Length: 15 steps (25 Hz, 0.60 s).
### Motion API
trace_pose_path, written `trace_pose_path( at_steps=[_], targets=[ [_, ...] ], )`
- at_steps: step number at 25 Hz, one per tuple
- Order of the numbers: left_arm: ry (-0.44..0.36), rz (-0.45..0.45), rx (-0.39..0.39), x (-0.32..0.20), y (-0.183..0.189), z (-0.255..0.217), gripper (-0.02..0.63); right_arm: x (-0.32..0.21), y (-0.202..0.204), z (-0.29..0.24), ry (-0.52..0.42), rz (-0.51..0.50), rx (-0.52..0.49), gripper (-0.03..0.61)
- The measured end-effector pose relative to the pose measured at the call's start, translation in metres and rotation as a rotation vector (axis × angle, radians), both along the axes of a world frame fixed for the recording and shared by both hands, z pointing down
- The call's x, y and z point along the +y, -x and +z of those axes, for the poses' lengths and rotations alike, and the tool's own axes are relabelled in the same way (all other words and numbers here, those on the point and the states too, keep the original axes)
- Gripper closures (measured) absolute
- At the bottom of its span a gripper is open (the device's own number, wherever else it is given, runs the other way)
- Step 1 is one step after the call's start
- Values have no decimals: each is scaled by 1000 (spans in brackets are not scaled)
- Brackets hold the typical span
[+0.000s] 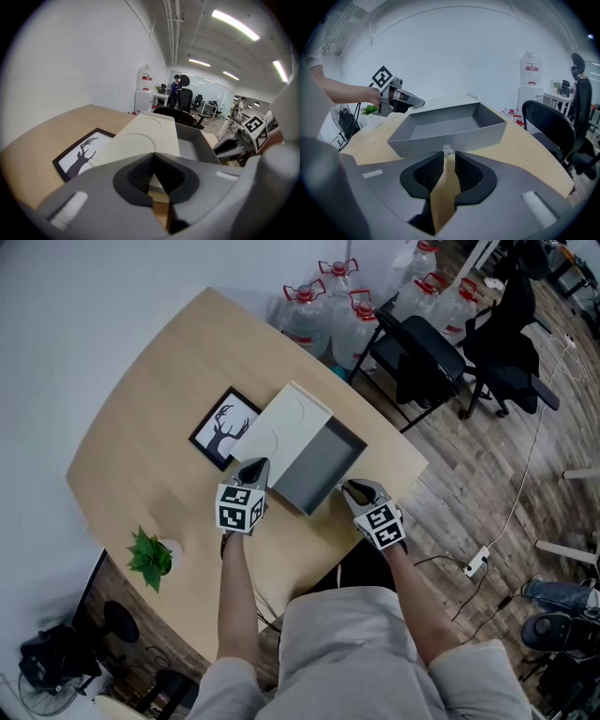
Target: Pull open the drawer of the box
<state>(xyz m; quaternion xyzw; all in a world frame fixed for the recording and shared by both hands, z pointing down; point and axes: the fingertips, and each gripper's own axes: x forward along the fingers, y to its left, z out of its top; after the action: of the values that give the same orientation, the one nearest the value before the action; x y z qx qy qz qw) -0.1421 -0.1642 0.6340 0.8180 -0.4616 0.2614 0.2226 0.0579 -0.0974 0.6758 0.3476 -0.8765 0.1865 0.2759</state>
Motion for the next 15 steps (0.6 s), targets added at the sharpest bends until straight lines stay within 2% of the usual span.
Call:
trace_pose_path(
  at_steps=[7, 10, 15],
  targets=[
    [31, 8, -16, 4, -4, 1, 561, 0, -13, -25, -32, 64, -24, 506],
    [46, 54, 25, 23, -24, -8, 561, -4, -8, -41, -64, 81, -50, 506],
    [33, 60, 11, 56, -46, -16, 561, -8, 3, -58, -94, 117, -86, 506]
  ],
)
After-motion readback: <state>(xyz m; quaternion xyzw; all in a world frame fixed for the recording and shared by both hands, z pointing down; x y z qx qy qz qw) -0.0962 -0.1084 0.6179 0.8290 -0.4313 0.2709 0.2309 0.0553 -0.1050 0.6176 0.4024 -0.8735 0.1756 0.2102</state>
